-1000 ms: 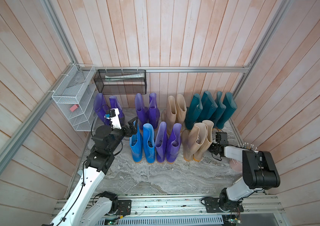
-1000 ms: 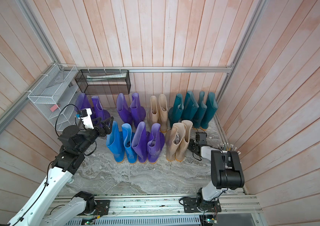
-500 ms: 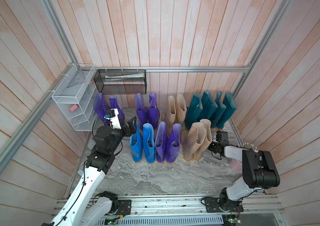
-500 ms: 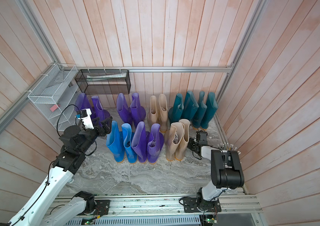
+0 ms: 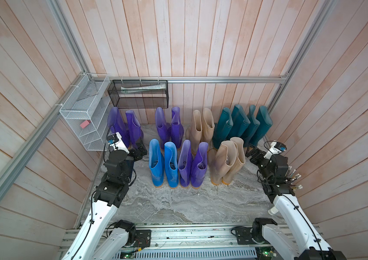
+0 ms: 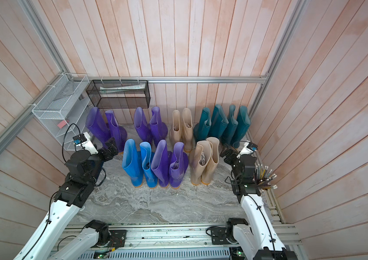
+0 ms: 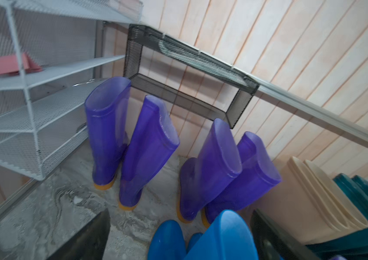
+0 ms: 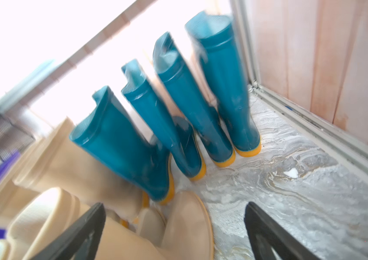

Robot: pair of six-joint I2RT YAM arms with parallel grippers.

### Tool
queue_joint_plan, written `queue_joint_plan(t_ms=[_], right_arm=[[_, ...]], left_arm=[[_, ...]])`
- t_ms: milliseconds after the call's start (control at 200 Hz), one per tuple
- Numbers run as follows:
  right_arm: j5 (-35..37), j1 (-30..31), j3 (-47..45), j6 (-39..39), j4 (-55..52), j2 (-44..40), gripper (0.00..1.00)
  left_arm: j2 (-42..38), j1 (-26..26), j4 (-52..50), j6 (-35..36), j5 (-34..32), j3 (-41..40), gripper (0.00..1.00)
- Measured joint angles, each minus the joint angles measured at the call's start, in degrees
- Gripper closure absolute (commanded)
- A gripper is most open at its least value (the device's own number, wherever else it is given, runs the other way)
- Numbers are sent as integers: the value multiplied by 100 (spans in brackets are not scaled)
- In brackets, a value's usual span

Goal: Match and arrange rain boots in pairs
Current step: Reset both arms

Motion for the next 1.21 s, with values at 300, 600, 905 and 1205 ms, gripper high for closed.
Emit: queue_joint_plan(t_ms=[300,600,905,1205], right_arm=[[-98,-72,-46,-507,280,501,2],[44,-120,448,-1462,649,1241,2],[-407,-136,-841,-3051,3034,2251,2],[-802,-380,-1672,-3211,5729,3928,2]], left_arm=[[-859,17,1032,-26,-494,-1685,0],[216,341,3644,1104,-977,-3195,0],[2503,1716,6631,1779,345,-4177,0],[3569,2092,7158,1945,2057,-3086,0]])
